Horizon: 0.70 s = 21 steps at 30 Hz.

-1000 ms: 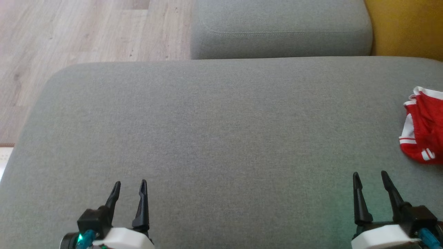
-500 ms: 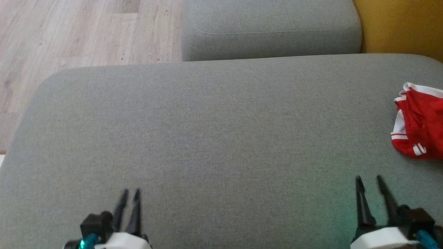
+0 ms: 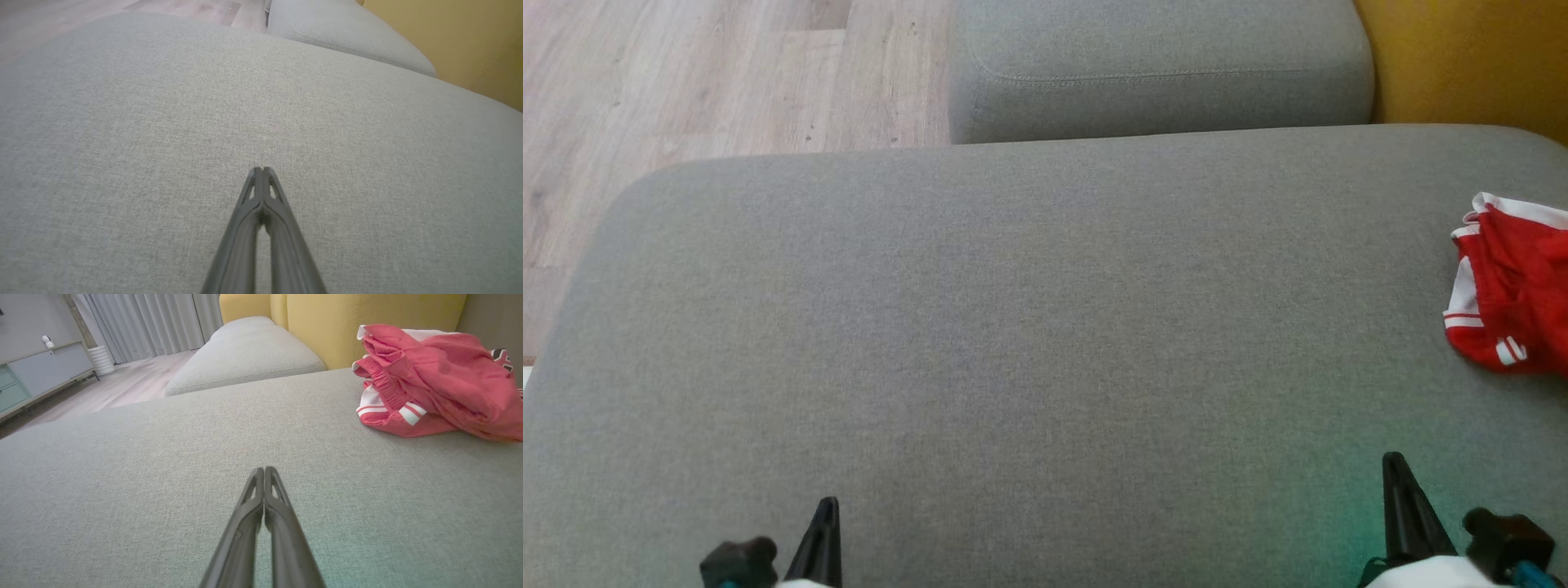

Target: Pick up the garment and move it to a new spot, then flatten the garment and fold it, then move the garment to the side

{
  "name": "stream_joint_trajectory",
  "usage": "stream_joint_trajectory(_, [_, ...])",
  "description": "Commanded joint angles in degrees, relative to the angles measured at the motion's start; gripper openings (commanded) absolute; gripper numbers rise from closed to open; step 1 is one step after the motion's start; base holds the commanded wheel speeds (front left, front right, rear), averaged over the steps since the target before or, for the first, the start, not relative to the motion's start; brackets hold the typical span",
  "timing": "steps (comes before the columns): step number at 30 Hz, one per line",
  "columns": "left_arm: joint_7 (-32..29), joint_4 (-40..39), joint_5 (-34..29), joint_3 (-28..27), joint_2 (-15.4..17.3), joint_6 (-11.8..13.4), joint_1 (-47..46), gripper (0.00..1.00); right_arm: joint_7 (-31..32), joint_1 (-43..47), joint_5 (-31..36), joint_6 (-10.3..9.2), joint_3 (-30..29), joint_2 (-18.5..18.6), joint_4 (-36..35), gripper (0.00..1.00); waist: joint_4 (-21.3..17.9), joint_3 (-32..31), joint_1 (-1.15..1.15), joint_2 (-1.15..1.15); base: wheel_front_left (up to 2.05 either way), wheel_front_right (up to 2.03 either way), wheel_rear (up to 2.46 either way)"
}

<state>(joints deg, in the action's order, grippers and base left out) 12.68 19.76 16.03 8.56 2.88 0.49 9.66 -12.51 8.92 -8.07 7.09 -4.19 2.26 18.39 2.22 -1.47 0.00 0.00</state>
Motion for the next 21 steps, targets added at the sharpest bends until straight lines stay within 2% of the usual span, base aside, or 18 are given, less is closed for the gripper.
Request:
stream_joint_trajectory(1, [-0.2, -2.0, 1.6, -0.8, 0.2, -0.3, -2.7, 0.0, 0.4, -2.1, -1.9, 0.04, -0.2, 0.1, -1.9, 0.0, 0.0, 0.0, 0.0, 0.0, 0.0, 0.0, 0.0])
stream_joint_trajectory(21, [-3.4, -2.7, 15.6, -3.1, 0.4, -1.7, -5.1, 0.0, 3.8, -4.4, -17.0, 0.1, -0.6, 0.2, -2.4, 0.0, -0.4, 0.3, 0.0, 0.0, 0.0, 0.0, 0.0])
